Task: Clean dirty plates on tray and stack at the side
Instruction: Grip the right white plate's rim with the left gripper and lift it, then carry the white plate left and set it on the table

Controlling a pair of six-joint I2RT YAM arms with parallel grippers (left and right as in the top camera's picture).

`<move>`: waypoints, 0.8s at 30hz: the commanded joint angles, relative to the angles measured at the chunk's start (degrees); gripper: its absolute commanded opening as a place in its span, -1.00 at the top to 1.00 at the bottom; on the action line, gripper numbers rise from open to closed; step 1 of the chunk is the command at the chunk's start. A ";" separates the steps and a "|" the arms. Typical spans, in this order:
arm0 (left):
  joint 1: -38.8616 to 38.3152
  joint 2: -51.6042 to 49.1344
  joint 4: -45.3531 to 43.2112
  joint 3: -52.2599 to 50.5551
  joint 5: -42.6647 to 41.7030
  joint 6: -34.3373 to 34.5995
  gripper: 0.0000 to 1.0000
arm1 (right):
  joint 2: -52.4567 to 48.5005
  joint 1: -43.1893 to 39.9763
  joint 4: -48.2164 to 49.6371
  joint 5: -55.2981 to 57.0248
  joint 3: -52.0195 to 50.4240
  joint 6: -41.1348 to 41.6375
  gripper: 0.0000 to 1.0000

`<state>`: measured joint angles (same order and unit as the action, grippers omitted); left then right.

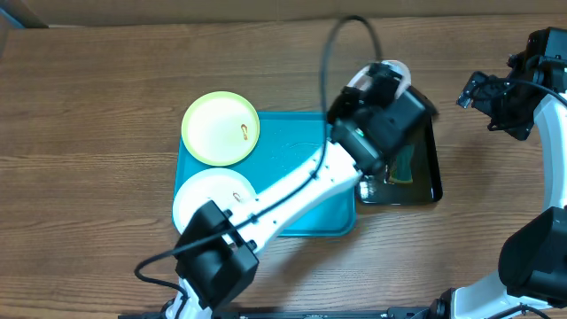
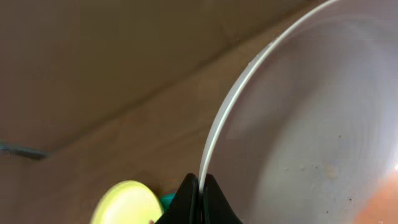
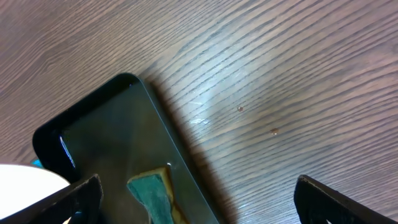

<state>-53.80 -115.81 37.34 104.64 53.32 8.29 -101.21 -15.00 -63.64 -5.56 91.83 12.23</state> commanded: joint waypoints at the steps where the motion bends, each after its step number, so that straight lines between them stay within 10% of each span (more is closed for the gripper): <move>1: -2.54 -0.26 -2.10 1.60 11.82 -9.29 0.92 | 0.79 -0.24 0.28 -0.04 0.76 0.46 -1.00; 17: -3.69 -0.28 -9.11 1.60 15.85 -12.17 0.92 | 0.79 -0.24 0.28 -0.04 0.76 0.46 -1.00; 24: -0.24 -0.28 -0.68 1.62 -7.52 -3.74 0.92 | 0.79 -0.22 0.28 -0.04 0.76 0.46 -1.00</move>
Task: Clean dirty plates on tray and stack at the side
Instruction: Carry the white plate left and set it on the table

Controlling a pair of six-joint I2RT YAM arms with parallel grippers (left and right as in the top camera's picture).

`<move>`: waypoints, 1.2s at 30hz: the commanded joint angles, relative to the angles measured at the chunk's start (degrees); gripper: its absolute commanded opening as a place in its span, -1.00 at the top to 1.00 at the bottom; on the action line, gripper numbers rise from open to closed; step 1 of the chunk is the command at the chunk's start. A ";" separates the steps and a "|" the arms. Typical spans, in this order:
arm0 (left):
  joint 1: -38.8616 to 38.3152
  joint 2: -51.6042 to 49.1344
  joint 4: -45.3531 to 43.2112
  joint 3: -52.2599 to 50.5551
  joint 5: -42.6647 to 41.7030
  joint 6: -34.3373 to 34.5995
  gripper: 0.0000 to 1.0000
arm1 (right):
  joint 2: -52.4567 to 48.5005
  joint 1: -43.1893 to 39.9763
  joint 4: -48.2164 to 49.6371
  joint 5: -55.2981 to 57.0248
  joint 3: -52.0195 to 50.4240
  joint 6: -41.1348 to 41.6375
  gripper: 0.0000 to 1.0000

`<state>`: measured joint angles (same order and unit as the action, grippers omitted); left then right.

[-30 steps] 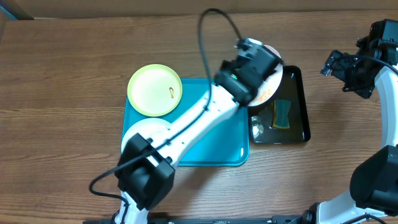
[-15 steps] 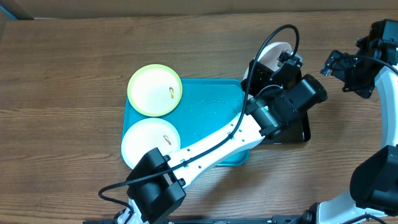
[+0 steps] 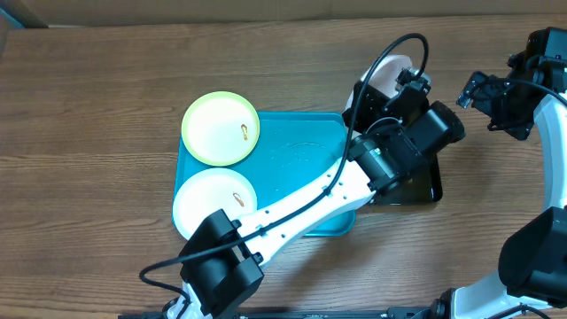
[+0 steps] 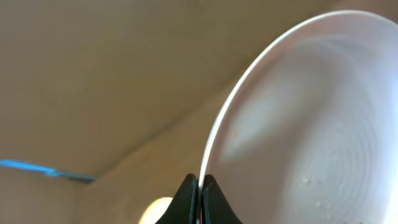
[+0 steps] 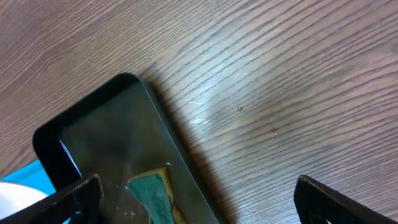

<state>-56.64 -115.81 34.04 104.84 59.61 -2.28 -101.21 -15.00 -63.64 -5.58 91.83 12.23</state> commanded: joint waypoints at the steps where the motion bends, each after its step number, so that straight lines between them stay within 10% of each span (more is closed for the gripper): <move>1: 3.82 -0.28 4.35 1.42 -17.86 9.90 0.92 | 0.79 -0.24 0.28 -0.02 0.76 0.46 -1.00; 11: 27.71 1.33 13.99 1.53 -68.37 25.88 0.92 | 0.79 -0.24 0.28 -0.02 0.76 0.46 -1.00; 16: 44.70 1.42 21.33 1.51 -79.06 26.84 0.92 | 0.79 -0.24 0.28 -0.02 0.76 0.46 -1.00; 28: 81.07 1.42 35.69 1.38 -71.41 25.00 0.92 | 0.79 -0.22 0.28 -0.02 0.76 0.46 -1.00; 36: 90.51 1.38 33.18 -4.98 -56.19 24.98 0.92 | 0.79 -0.24 0.28 -0.02 0.76 0.46 -1.00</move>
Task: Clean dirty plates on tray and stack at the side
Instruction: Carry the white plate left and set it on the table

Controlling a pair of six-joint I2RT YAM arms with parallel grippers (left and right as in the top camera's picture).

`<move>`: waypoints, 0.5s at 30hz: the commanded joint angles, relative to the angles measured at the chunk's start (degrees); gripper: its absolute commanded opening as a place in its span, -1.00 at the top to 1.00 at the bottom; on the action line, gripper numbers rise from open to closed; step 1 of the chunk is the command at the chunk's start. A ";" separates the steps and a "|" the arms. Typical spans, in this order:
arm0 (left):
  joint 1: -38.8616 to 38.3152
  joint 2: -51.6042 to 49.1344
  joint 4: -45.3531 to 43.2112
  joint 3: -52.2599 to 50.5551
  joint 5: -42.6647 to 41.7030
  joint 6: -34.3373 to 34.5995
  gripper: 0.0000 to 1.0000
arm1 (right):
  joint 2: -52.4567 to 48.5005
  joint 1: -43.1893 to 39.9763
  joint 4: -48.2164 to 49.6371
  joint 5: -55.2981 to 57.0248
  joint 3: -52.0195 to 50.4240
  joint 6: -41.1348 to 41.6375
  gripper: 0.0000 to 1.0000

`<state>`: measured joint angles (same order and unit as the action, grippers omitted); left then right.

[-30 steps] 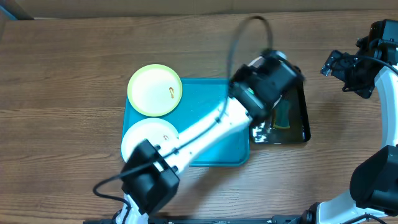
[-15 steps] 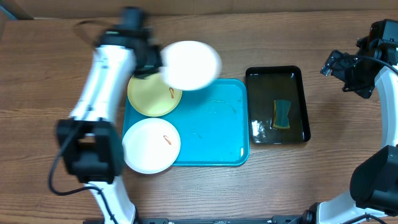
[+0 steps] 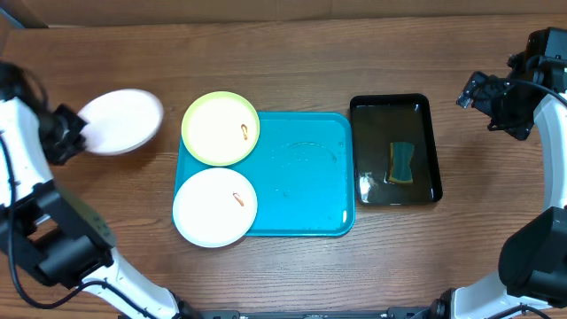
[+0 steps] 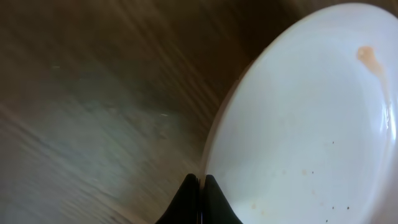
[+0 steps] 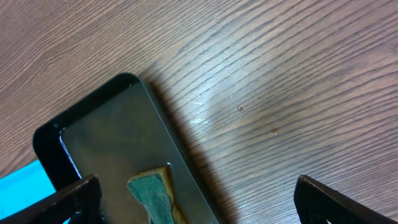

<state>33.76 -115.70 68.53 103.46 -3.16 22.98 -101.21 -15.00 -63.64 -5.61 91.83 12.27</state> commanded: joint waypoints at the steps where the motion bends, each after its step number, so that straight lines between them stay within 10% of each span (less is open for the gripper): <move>1: 0.28 1.27 -2.47 -4.94 7.28 -0.31 0.91 | 0.79 -0.24 0.28 0.00 0.76 0.42 -1.00; 8: 0.33 1.27 -9.86 -10.82 7.43 -0.33 0.73 | 0.79 -0.24 0.28 0.00 0.76 0.42 -1.00; 12: 0.28 1.29 -8.28 -10.64 -5.46 -4.52 -0.93 | 0.79 -0.24 0.28 0.00 0.76 0.42 -1.00; 15: -0.26 1.46 -4.52 -10.60 -13.57 -6.56 -0.95 | 0.79 -0.24 0.28 0.00 0.76 0.42 -1.00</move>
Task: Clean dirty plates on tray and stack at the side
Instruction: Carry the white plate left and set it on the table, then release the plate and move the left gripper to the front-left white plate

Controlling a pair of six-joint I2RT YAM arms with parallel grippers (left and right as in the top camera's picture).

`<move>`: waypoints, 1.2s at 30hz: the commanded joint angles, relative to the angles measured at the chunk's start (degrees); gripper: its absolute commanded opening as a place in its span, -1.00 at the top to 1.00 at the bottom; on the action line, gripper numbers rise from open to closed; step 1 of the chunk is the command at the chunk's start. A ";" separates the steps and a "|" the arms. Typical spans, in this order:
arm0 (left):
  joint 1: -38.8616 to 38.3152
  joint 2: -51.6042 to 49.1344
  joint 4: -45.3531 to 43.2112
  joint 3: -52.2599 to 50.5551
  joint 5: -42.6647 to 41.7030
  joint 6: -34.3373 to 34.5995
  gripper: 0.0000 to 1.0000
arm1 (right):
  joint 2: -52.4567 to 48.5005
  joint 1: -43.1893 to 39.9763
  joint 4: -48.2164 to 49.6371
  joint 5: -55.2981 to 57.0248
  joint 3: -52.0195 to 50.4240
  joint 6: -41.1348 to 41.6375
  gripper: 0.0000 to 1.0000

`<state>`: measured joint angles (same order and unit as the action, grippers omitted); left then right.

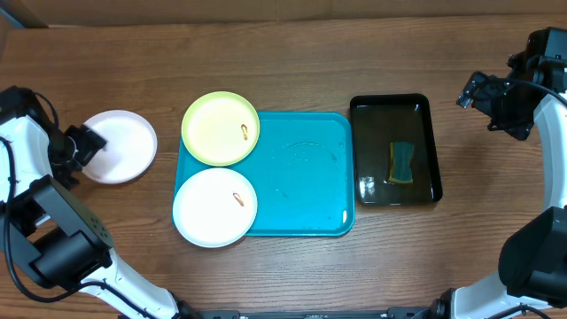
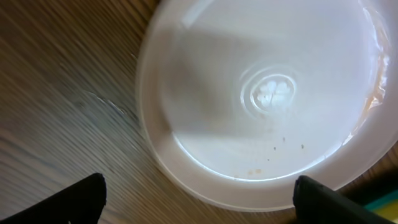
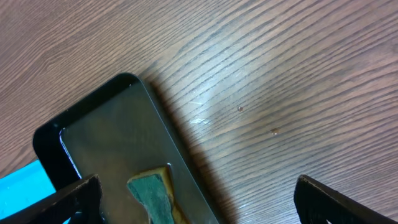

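Note:
A white plate [image 1: 120, 135] lies flat on the table left of the teal tray [image 1: 306, 168]; the left wrist view shows this plate [image 2: 267, 93] from above with small specks in it. My left gripper [image 1: 78, 143] stands open at its left rim, with nothing held. On the tray sit a yellow-green plate [image 1: 221, 128] and a white plate [image 1: 214, 207], each with an orange smear. My right gripper [image 1: 496, 102] hangs open at the far right, above bare wood.
A black basin [image 1: 396, 151] with dark water and a green sponge [image 1: 403, 162] sits right of the tray; the right wrist view shows the basin [image 3: 112, 137] and the sponge [image 3: 152, 193]. A cardboard wall runs along the table's far edge.
My left gripper was shut on the white plate's rim, the plate tilted just left of the tray. Now the plate rests flat on the table and the gripper is open beside it.
My left gripper held the white plate by its rim over the black basin at first, and still near the basin a moment later. Then it held the plate at the table's left side. Now the plate lies there, let go. The right arm has stayed still.

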<state>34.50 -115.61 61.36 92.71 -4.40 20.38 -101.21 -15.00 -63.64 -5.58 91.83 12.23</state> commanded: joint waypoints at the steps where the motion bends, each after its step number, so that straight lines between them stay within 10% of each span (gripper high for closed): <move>1: -1.46 1.60 4.50 0.15 -13.18 -3.96 -0.95 | 0.79 -0.24 0.28 -0.02 0.76 0.46 -1.00; 5: -3.96 3.80 11.87 0.13 -13.03 -4.96 -0.93 | 0.79 -0.22 0.28 -0.02 0.76 0.46 -1.00; 9: -8.11 8.09 18.34 0.02 -11.72 -7.63 -0.40 | 0.79 -0.24 0.28 -0.02 0.76 0.46 -1.00; 16: -19.43 15.89 25.68 -3.58 -0.26 -5.99 -0.37 | 0.79 -0.24 0.28 -0.02 0.76 0.46 -1.00; 36: -26.16 19.37 6.49 -30.97 6.29 1.09 -0.14 | 0.79 -0.24 0.28 -0.02 0.76 0.46 -1.00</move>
<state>7.64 -96.77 69.84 64.18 0.69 19.97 -101.21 -15.00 -63.61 -5.58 91.83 12.25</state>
